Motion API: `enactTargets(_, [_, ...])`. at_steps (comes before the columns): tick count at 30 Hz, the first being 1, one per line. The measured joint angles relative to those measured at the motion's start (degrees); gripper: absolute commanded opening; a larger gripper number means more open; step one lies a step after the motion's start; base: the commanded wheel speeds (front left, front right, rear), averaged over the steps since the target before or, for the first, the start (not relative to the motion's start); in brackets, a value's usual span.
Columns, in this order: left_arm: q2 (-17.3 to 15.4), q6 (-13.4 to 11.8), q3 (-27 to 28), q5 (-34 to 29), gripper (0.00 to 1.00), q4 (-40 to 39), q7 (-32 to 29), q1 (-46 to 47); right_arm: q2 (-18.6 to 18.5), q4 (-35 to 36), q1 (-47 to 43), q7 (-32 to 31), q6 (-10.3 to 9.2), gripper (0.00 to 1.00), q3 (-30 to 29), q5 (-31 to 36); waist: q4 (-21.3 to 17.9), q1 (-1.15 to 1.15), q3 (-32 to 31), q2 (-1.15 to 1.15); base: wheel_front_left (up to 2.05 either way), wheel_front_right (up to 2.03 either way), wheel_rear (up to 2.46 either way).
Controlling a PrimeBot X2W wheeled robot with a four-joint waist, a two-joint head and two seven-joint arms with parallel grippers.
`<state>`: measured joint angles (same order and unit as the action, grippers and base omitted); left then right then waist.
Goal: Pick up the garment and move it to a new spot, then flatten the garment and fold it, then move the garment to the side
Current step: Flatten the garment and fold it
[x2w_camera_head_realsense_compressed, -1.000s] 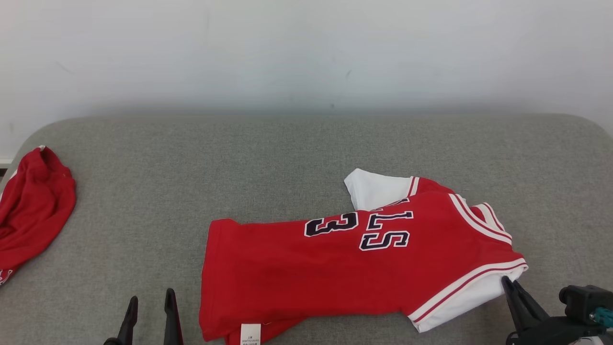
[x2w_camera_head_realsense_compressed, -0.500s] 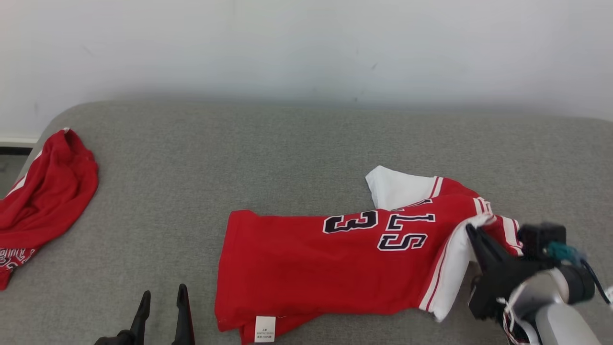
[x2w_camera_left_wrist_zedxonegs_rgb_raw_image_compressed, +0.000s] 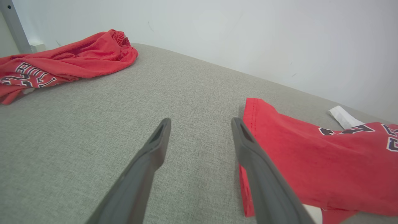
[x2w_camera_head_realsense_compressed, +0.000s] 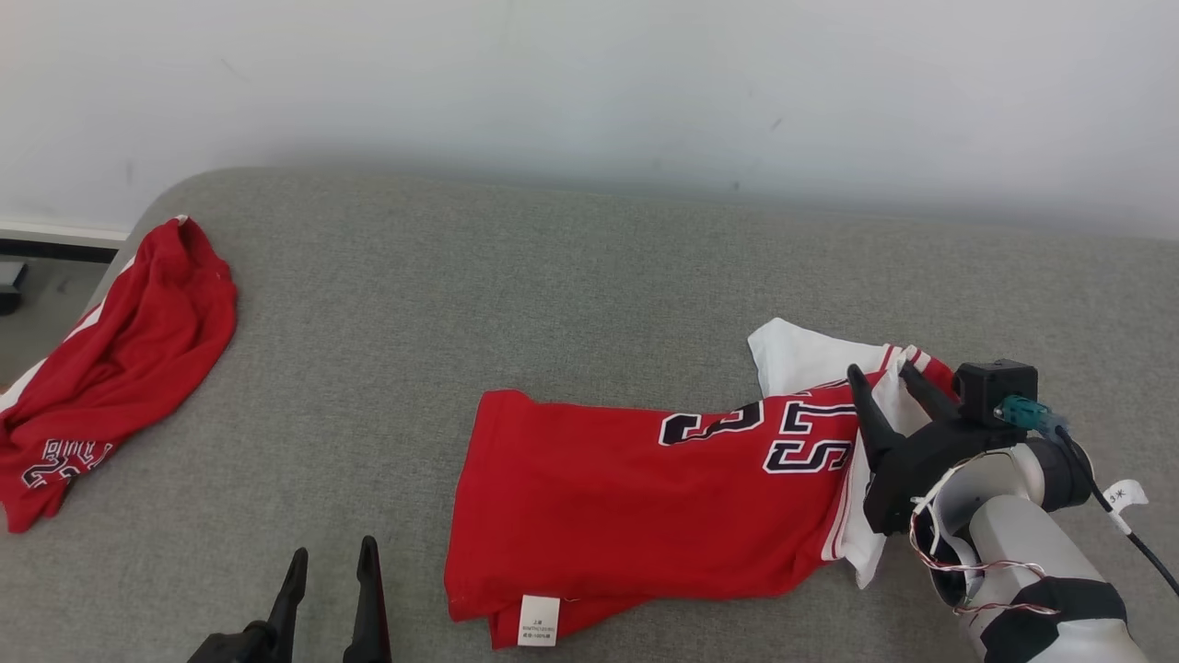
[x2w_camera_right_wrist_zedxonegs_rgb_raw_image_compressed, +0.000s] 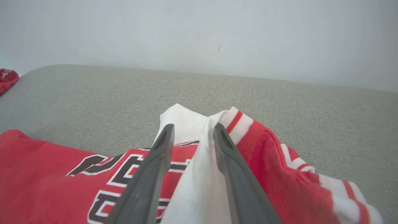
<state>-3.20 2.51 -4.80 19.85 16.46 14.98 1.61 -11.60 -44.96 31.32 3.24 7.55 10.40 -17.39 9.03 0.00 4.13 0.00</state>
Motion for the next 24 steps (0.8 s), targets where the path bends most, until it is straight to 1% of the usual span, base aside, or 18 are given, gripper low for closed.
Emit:
enactTargets(1, [0.0, -0.1, 0.3, 0.0, 1.0, -0.1, 0.0, 0.0, -0.1, -0.4, 0.3, 3.6, 0.0, 1.0, 0.8, -1.0, -0.4, 0.0, 0.1, 0.0, 0.0, 0.0, 0.0])
enactTargets(2, [0.0, -0.1, 0.3, 0.0, 1.0, -0.1, 0.0, 0.0, -0.1, -0.4, 0.3, 3.6, 0.0, 1.0, 0.8, -1.0, -0.4, 0.0, 0.1, 0.0, 0.0, 0.0, 0.0])
enactTargets(4, [0.1, -0.2, 0.7, 0.0, 1.0, -0.2, 0.0, -0.1, -0.4, 0.3, -0.1, 7.2, 0.0, 1.0, 1.2, -3.1, -0.9, 0.0, 0.1, 0.0, 0.0, 0.0, 0.0])
enactTargets(8, [0.1, -0.3, 1.4, 0.0, 1.0, -0.5, 0.0, -0.4, -2.0, 6.4, -4.2, 10.9, 0.0, 1.0, 1.8, -5.8, -2.4, 0.0, 0.1, 0.0, 0.0, 0.0, 0.0])
enactTargets(12, [0.1, -0.1, 1.9, -0.2, 1.0, -0.9, 0.1, -0.5, -3.9, 15.7, -11.9, 11.7, 0.0, 1.0, -1.6, -6.6, -3.9, 0.0, 0.2, 0.0, 0.0, 0.0, 0.0])
enactTargets(15, [0.2, 0.0, 2.4, -0.3, 1.0, -1.3, 0.1, -0.5, -3.6, 22.1, -18.6, 11.8, 0.0, 1.0, -4.9, -5.5, -4.9, 0.0, 0.5, 0.0, 0.0, 0.0, 0.0])
enactTargets(19, [0.2, 0.2, 2.9, -0.5, 1.0, -1.3, 0.1, -0.5, -1.9, 26.6, -24.9, 9.7, 0.0, 1.0, -7.4, -3.4, -6.1, 0.0, 1.1, 0.0, 0.0, 0.0, 0.0])
enactTargets(21, [0.2, 0.5, 2.7, -0.6, 1.0, -0.8, 0.1, -0.6, -1.7, 27.6, -25.9, 8.9, 0.0, 1.0, -7.8, -0.5, -6.5, 0.0, 1.5, 0.0, 0.0, 0.0, 0.0])
enactTargets(24, [0.2, 1.0, 2.0, -1.6, 1.0, 0.3, 0.1, -0.6, -0.6, 27.6, -25.9, 8.1, 0.0, 1.0, -8.4, 1.0, -7.0, 0.0, 1.9, 0.0, 0.0, 0.0, 0.0])
